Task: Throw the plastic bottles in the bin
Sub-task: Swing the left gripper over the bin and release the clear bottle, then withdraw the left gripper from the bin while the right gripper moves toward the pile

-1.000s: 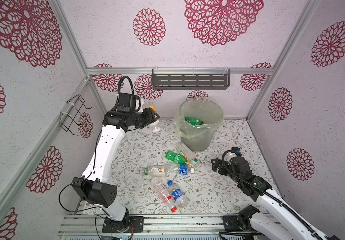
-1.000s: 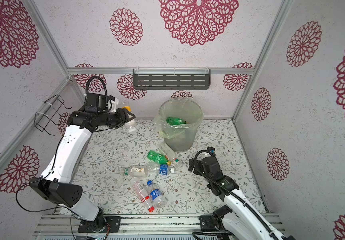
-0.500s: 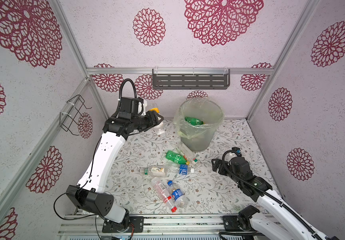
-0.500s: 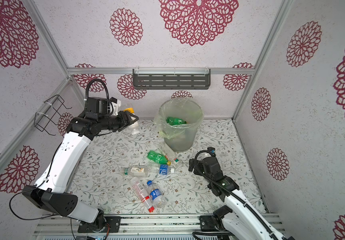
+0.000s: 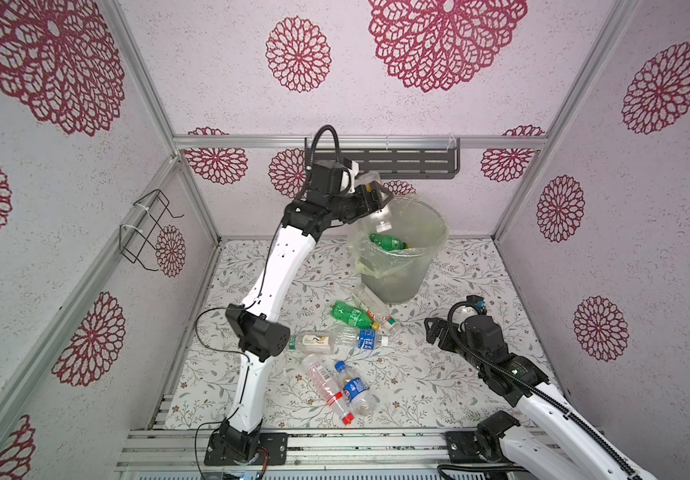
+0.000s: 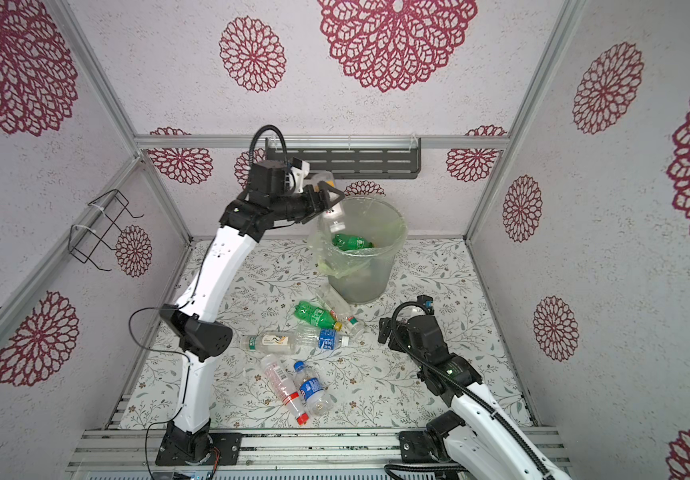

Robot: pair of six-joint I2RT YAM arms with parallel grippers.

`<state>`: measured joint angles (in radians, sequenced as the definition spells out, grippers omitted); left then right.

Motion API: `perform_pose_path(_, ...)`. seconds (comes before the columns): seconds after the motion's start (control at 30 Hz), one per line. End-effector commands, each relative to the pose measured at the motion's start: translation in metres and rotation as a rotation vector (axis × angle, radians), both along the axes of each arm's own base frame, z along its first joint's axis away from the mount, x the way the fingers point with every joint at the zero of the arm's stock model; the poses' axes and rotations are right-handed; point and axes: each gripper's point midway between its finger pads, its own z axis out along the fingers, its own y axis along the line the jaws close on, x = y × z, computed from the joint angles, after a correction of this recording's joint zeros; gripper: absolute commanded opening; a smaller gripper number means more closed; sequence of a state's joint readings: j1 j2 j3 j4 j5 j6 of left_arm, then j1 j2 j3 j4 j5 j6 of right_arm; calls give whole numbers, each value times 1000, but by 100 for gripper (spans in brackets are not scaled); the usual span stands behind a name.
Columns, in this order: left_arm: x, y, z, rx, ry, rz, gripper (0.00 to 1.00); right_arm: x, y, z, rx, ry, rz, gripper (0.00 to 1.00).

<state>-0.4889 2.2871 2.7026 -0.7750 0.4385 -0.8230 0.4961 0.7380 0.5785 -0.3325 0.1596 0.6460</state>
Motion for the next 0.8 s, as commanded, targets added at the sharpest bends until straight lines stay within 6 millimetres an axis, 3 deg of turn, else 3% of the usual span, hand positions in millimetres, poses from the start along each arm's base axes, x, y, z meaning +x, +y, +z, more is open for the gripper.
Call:
perform_pose_path(0.0, -12, 1, 47, -101, -60, -11, 97, -1, -2, 8, 31, -12, -19, 99)
perform_pose_path(0.1, -45, 15, 99, -155, -139, -11, 97, -4, -6, 7, 19, -9, -32, 99)
perform_pose_path(0.17, -63, 26, 117, -155, -189, 5, 97, -5, -9, 6, 14, -15, -40, 99)
perform_pose_path(0.2, -81, 40, 138, -159, -234, 22, 97, -4, -9, 6, 14, -15, -43, 99)
perform_pose_path(0.27, -95, 58, 143, -116, -259, 59, 97, -3, -8, 5, 17, -16, -40, 99)
perform_pose_path(0.4, -105, 80, 131, -41, -247, 83, 97, 1, -3, 1, 17, -2, -27, 99)
perform_pose_path(0.77, -106, 150, 66, 125, -151, 222, 97, 4, 7, -6, 41, 32, -4, 99)
